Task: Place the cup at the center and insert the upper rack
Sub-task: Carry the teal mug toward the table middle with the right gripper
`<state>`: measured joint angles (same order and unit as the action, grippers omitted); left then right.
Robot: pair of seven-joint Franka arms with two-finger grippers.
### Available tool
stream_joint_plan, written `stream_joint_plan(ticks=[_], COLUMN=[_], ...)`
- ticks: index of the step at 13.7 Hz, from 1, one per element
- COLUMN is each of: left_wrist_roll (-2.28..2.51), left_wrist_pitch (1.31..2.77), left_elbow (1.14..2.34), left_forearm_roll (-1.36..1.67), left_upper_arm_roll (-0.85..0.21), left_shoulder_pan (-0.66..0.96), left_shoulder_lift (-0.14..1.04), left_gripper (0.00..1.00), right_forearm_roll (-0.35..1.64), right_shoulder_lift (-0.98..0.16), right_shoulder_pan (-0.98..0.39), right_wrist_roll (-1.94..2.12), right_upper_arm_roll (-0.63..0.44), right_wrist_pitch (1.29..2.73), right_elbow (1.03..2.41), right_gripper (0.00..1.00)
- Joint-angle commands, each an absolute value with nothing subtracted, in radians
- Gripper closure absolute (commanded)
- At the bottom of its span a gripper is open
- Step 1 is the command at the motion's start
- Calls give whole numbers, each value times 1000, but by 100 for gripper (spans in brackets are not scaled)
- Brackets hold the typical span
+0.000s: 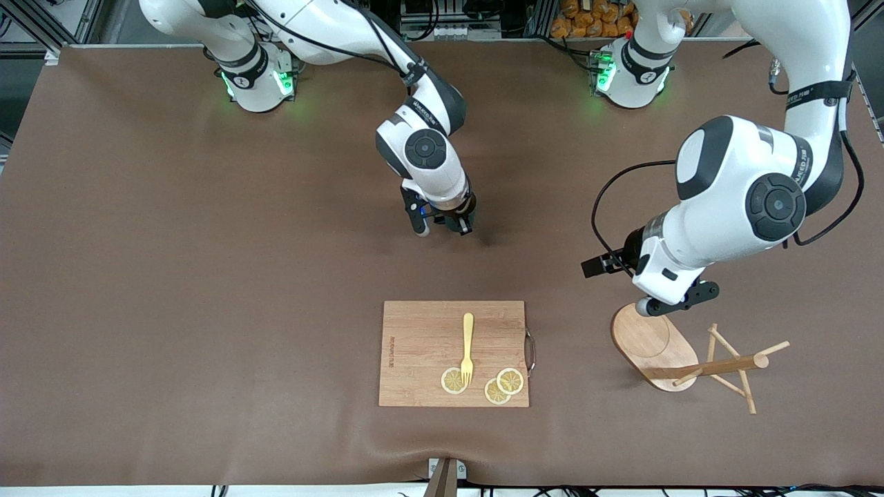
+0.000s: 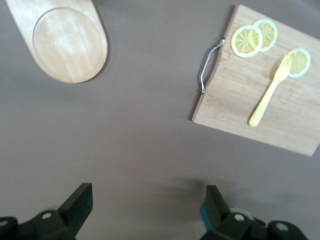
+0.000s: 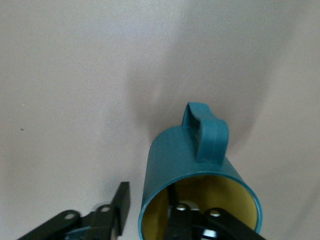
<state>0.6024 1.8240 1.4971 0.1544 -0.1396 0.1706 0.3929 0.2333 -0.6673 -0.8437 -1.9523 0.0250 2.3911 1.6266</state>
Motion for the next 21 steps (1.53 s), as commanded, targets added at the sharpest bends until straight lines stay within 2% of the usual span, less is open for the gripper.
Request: stream_joint_plan(ticks=[1,2,3,5,9,14,21], left_wrist_roll=[716,747,771,822,1003,1276,1537], left_wrist_pitch=[1829,1829,1832,1858,1868,1977,2069], left_elbow=[1489,1489,1489,1486,1459,1459,1459], left_forearm_roll=[161,163,163,166,160,158,158], left_upper_arm_roll=[-140,-140,-140,-152,-149,-147,-141], left_shoulder_pan=[179,183,186,193,274,314,400], left_shoulder_lift=[394,394,396,411,420,433,460], left_gripper=[0,0,0,0,0,0,0], right_forearm_roll=[241,241,239,239,241,256,259], right_shoulder_lift=[-683,-678,-670,-661,-628,-560,-460], right_shoulder_pan=[-848,-844,-841,-825,-766,-675,-514], right_wrist_roll=[-1977,-1979,-1977,-1973,-1953,-1872,-1535], right_upper_arm_roll=[17,15,14,9,0,8,11], right_wrist_pitch=[2392,2387,2384,2352,2191,2062,1832], right_elbow=[1600,1600,1600,1597,1531,1525,1505], right_gripper=[19,4,0,0,0,0,0])
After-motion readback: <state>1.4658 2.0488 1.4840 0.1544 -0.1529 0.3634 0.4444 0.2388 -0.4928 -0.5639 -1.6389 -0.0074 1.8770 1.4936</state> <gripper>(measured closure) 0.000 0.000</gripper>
